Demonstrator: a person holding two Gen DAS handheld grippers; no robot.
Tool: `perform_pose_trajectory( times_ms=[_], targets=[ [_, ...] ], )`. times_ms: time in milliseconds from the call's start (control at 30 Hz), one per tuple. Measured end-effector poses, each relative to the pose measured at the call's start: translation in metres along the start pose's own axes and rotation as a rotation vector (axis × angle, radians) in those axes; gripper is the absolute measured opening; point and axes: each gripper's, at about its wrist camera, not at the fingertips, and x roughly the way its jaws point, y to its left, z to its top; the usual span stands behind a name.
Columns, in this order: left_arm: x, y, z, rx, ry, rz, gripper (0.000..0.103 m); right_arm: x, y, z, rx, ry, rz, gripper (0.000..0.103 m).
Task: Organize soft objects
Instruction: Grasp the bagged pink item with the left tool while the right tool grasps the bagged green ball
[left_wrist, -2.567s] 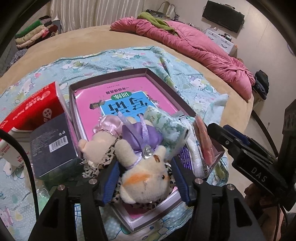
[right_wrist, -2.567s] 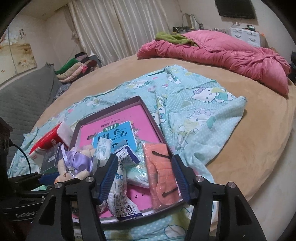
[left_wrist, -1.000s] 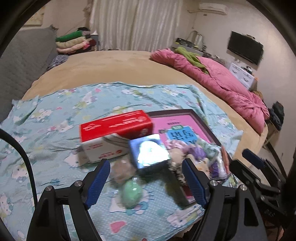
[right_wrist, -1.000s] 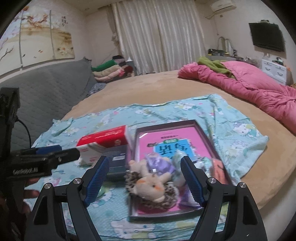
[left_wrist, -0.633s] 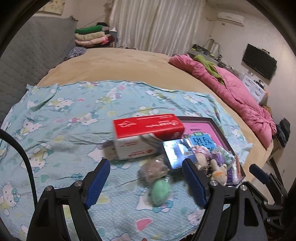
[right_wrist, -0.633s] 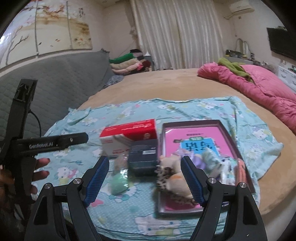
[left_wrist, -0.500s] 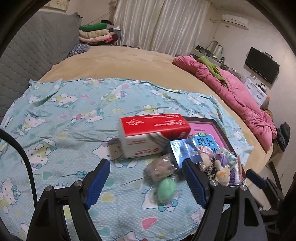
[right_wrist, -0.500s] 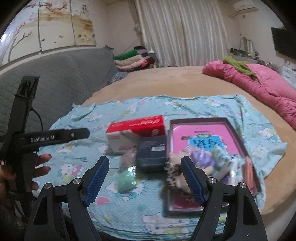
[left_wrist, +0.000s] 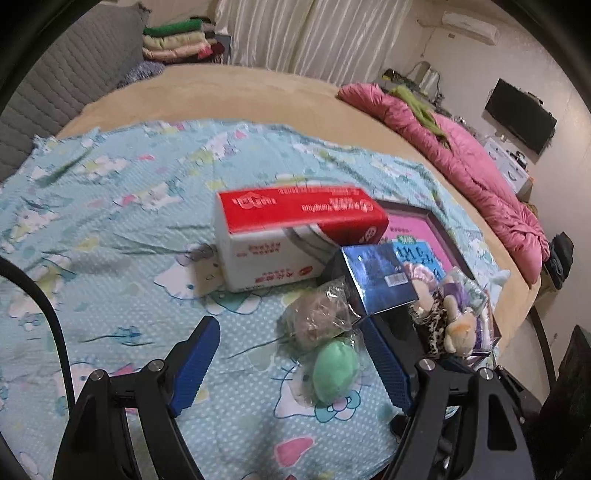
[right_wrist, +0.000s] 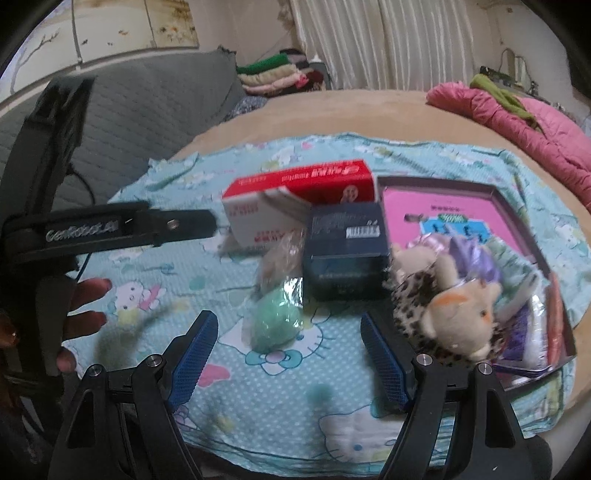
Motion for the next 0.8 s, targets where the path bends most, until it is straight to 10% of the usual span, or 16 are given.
perform_pose_trajectory(
  times_ms=[800],
  targets=[
    [0.089, 0.018, 0.012, -0.064, 0.150, -0.157, 0.079, 0.080, 0.002, -0.002, -0.032, 0.092, -0.062, 0.081]
  ],
)
